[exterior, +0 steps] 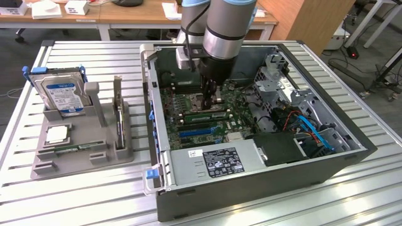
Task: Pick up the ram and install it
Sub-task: 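Press down the ram until it locks into place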
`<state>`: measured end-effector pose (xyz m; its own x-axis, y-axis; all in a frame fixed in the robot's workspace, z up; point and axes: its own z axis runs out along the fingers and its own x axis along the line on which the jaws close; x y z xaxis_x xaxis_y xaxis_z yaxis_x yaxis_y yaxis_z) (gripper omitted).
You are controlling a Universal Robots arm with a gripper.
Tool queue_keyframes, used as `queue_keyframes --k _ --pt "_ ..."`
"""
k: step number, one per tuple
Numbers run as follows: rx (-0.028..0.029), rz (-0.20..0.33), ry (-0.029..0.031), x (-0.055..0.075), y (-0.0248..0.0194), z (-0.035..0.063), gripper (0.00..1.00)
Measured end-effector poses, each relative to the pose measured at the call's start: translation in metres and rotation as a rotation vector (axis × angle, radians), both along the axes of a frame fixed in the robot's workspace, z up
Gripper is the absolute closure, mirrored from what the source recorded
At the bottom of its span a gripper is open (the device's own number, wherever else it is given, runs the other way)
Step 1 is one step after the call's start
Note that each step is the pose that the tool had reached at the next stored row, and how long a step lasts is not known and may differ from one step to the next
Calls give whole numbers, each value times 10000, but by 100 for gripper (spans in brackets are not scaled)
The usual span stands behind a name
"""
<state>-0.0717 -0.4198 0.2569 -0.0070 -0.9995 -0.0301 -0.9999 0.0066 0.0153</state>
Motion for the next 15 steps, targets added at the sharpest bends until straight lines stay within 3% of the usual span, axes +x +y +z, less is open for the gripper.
queue_keyframes --k 15 --pt "-17 0 0 -318 0 -16 91"
